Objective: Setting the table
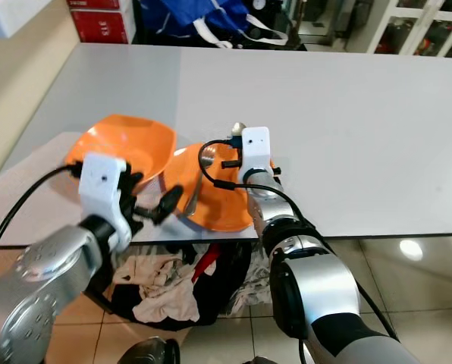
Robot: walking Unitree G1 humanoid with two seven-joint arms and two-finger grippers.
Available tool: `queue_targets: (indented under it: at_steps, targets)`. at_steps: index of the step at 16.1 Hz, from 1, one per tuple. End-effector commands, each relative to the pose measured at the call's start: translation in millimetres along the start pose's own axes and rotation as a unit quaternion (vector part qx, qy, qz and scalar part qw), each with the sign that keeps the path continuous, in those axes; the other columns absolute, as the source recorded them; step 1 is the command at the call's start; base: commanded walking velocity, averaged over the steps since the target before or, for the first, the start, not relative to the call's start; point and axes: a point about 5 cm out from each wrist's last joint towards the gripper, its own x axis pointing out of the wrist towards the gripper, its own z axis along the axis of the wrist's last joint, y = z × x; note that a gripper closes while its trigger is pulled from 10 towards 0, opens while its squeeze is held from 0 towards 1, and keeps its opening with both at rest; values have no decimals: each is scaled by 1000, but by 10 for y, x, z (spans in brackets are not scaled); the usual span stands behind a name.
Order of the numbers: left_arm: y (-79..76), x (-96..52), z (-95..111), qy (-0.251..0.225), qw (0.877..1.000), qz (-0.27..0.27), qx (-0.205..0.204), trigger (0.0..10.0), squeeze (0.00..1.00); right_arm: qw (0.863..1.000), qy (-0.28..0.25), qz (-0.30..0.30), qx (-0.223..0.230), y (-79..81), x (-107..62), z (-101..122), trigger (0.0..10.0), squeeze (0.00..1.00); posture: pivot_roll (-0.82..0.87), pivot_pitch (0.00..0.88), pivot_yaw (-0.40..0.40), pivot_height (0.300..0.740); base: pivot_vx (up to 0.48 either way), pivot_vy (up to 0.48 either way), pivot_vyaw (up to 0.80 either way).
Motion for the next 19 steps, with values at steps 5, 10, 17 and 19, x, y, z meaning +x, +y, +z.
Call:
queue_targets:
  at_steps: [5, 10, 17, 19]
  targets:
    - [-122, -91, 135, -14, 1000, -26, 1, 10000, 0, 1000, 22, 1, 1, -29, -25, -122, 10000, 0, 230, 116, -38, 740, 0, 0, 0]
    - [-218, -91, 276, -29, 998, -57, -5, 10000, 0, 999, 40, -7, -3, -68, -41, -199, 10000, 0, 230, 135, -42, 740, 0, 0, 0]
    - [-213, -93, 330, -30, 998, -56, -12, 10000, 0, 999, 54, -4, 9, -21, -55, -258, 10000, 0, 221, 140, -44, 740, 0, 0, 0]
    - [-211, -90, 338, -30, 998, -56, -11, 10000, 0, 999, 52, -2, 7, 7, -55, -255, 10000, 0, 219, 138, -46, 740, 0, 0, 0]
